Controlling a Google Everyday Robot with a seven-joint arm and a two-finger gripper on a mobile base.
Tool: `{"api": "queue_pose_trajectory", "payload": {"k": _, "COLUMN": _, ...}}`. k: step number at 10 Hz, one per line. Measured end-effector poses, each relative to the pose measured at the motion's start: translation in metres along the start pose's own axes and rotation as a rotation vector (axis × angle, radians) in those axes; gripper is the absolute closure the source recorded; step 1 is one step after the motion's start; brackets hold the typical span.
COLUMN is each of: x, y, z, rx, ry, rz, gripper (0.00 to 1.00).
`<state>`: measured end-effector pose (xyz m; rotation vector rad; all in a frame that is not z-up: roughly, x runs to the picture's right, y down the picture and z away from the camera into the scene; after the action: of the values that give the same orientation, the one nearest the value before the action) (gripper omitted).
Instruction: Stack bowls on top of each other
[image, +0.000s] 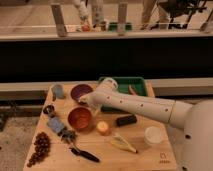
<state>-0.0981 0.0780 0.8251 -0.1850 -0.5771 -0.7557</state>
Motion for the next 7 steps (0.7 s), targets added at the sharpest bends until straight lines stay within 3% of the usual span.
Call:
{"api": "queue_pose_trajectory", "payload": {"k": 2, "x": -0.006, "y": -0.005, "z": -0.022, "rx": -0.068, "ry": -0.076, "rz": -0.225, "gripper": 0.20}}
{"api": "queue_pose_trajectory", "payload": {"k": 3, "x": -0.009, "y": -0.005, "z": -0.024, "rx": -0.104, "ry": -0.093, "rz": -0.294, "gripper": 0.20}}
{"api": "queue_pose_trajectory", "payload": {"k": 4, "x": -0.009, "y": -0.001, "z": -0.024, "rx": -0.175, "ry": -0.077, "rz": -0.357, "gripper": 0.20}}
{"api": "queue_pose_trajectory", "payload": {"k": 5, "x": -0.011, "y": 0.007, "z": -0.019, "rx": -0.225, "ry": -0.070, "rz": -0.373, "gripper": 0.20}}
{"api": "queue_pose_trajectory", "payload": {"k": 7, "x": -0.012, "y": 0.035, "z": -0.003, "rx": -0.267, "ry": -0.074, "rz": -0.377, "gripper": 0.20}}
